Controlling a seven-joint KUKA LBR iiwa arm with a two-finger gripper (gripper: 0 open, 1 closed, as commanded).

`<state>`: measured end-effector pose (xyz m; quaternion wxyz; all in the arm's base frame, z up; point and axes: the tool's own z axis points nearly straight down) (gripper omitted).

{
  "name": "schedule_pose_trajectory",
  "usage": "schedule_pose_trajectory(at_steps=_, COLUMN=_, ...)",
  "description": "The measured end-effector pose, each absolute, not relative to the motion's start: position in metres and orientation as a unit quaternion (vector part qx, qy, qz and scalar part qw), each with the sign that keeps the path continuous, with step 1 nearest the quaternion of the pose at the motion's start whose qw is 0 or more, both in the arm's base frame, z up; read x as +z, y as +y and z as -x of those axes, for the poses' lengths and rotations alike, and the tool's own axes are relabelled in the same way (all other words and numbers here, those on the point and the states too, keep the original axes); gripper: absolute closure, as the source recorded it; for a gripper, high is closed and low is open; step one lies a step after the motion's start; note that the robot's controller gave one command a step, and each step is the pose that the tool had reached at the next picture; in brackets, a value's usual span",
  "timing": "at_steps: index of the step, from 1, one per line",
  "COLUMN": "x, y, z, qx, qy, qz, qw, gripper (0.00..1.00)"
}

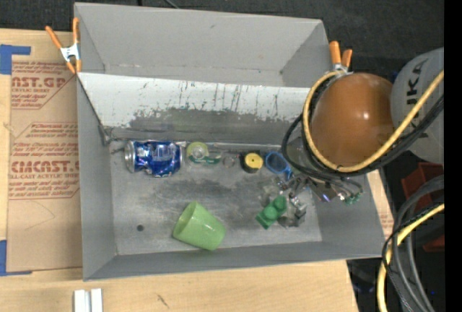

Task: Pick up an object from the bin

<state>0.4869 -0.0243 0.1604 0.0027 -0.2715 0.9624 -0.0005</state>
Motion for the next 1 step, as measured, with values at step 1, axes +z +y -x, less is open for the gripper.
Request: schedule_pose_trajectory(at_steps=1, x=0.185, y=-0.0233, z=-0.4878, qx=0.0, qy=0.963, qz=0.271, qw=0.002, gripper=1.0)
